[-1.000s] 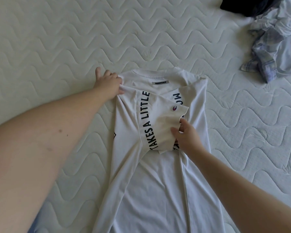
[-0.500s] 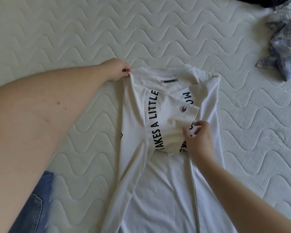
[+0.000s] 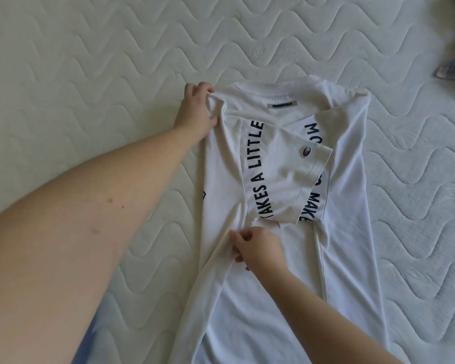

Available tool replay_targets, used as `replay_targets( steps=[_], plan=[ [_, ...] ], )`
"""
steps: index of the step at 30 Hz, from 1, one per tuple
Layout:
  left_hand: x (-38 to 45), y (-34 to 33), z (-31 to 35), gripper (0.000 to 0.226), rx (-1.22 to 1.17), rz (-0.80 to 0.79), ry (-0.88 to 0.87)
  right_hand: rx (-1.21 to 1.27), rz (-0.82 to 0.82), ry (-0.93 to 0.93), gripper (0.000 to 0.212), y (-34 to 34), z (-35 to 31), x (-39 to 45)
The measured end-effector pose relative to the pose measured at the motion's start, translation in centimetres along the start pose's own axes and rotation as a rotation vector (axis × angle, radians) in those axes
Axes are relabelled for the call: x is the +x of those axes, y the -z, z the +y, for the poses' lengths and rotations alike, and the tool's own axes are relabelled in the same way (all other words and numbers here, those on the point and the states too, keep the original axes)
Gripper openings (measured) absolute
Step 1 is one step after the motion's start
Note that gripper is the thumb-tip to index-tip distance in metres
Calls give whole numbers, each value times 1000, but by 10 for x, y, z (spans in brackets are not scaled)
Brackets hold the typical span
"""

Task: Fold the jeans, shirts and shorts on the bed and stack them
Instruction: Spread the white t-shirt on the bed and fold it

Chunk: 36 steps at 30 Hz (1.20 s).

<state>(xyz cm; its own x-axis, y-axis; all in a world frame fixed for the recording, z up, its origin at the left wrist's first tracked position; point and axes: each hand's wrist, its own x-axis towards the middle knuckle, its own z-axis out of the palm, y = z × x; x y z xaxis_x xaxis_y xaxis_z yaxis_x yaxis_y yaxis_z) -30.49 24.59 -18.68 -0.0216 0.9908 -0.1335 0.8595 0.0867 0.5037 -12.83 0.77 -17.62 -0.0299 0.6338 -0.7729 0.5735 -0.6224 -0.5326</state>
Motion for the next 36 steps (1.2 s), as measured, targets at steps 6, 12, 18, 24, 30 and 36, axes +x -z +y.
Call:
replay_targets(
  steps=[6,12,18,24,30,36],
  plan=[
    [-83,-9,-20,56,-109,-32,181,-265,53,28,45,-7,-1,-3],
    [-185,-21,-23,22,-146,-181,301,-130,171,-42,38,-22,15,-19],
    [-339,-24,-35,24,-138,-328,341,78,-96,-115,23,-47,26,-43],
    [-461,-28,-45,60,-123,-420,466,135,-211,-86,22,-80,44,-82],
    [-518,-31,-54,85,-138,-484,470,226,-324,-159,29,-112,67,-120],
    [-542,-24,-61,83,-298,-470,347,321,-344,-146,28,-144,82,-143]
  ],
)
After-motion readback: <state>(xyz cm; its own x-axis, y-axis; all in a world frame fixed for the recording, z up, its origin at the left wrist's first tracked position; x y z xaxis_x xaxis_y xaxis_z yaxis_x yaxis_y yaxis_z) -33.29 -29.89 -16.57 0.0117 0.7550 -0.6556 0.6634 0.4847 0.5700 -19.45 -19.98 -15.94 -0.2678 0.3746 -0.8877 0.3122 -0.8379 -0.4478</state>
